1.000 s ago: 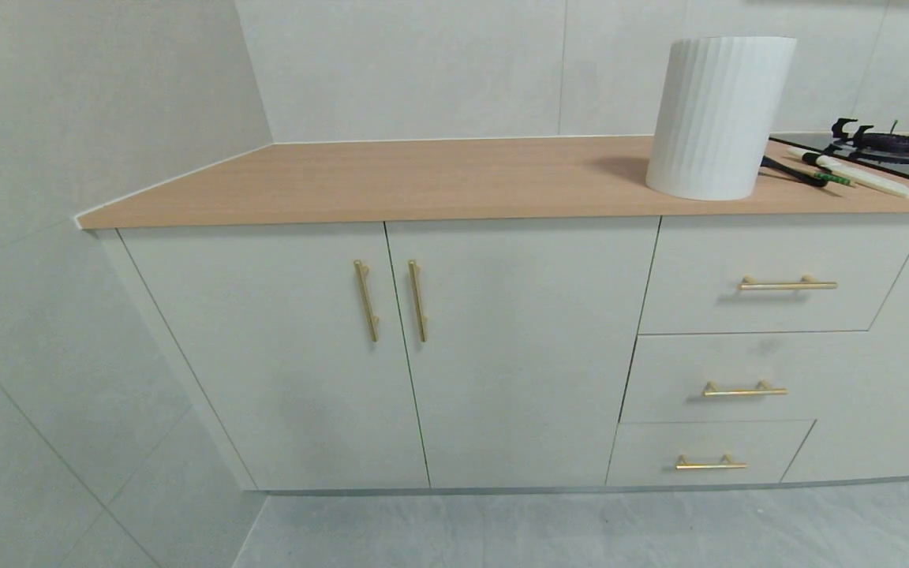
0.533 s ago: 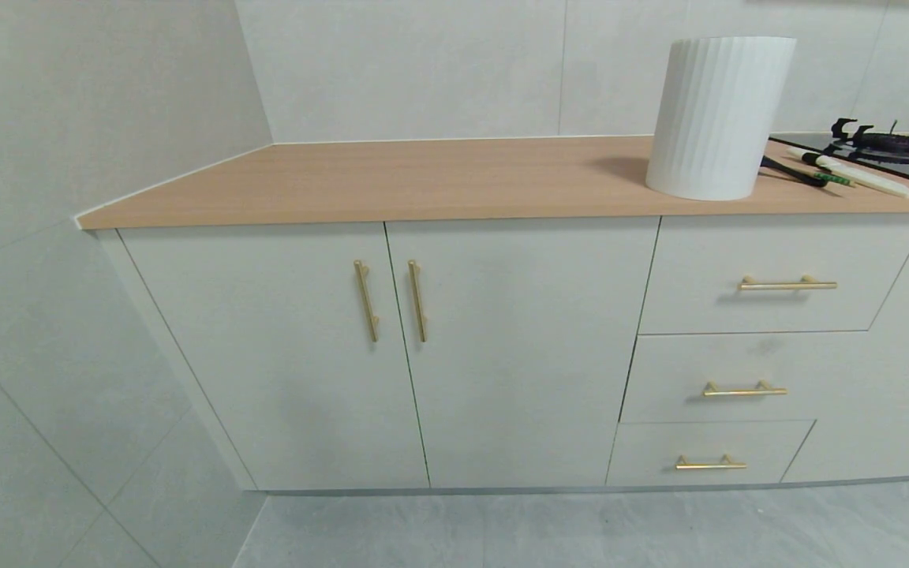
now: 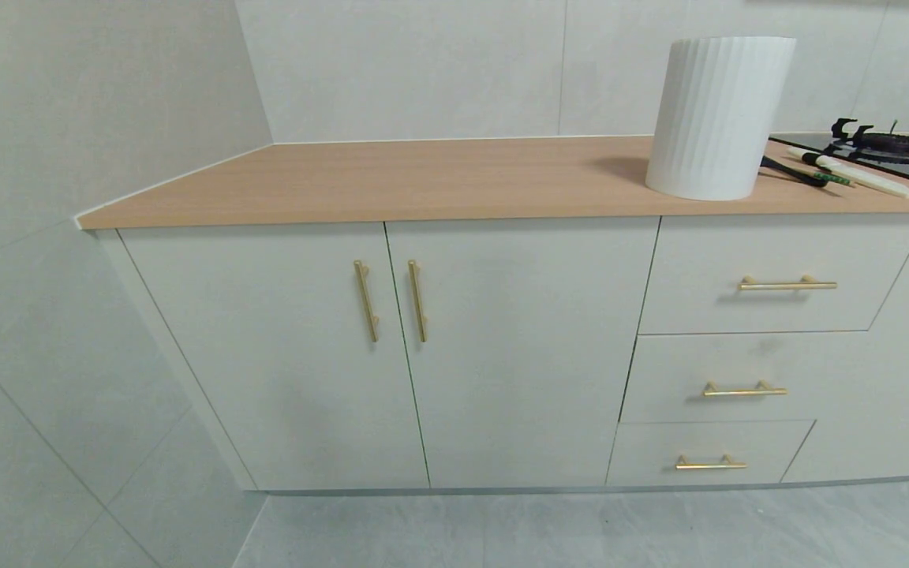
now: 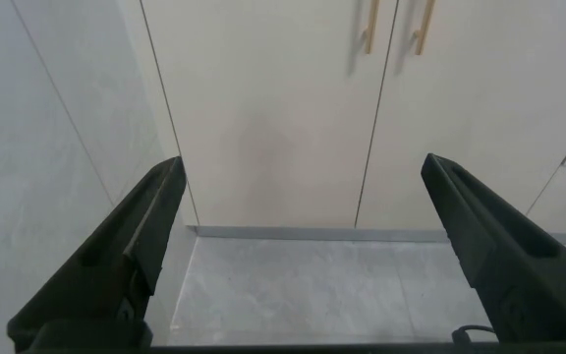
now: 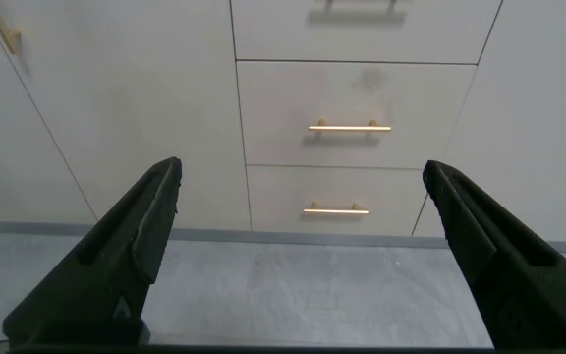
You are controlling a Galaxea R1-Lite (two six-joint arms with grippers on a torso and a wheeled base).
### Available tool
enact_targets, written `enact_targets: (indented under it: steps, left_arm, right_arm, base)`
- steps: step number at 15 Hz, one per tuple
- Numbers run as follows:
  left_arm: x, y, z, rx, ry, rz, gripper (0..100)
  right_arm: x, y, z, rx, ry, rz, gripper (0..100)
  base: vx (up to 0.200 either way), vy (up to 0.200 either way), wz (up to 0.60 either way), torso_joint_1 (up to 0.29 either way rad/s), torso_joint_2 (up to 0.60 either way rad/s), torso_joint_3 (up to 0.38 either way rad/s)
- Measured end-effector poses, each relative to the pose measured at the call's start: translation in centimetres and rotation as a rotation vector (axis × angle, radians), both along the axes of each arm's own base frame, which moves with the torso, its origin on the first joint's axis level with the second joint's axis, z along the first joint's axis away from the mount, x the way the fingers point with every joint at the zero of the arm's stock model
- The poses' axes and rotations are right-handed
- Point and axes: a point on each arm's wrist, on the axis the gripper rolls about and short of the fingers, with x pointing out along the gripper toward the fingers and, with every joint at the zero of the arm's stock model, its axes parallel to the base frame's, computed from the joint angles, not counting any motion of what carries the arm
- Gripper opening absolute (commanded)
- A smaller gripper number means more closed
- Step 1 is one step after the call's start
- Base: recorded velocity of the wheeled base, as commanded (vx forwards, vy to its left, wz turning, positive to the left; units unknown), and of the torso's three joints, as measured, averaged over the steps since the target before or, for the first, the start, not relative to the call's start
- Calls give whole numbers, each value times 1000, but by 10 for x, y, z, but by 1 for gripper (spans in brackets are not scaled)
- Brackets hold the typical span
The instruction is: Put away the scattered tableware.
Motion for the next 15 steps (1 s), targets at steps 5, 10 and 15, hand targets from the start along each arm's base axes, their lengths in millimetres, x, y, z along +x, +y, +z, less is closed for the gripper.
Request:
enact_targets:
  steps: [5, 10, 15]
  left_arm:
    - [0, 0, 0, -2, 0, 0, 100]
    - [0, 0, 0, -2, -1, 0, 100]
    - [0, 0, 0, -2, 0, 0, 100]
  right_arm:
    - [0, 0, 0, 1, 1, 1, 100]
    - [0, 0, 0, 1, 1, 1, 100]
    - [0, 0, 0, 2, 1, 1, 100]
  base:
    - [0, 0, 0, 0, 0, 0]
    - [0, -160, 0, 1, 3, 3]
    - [0, -200, 0, 0, 3, 2]
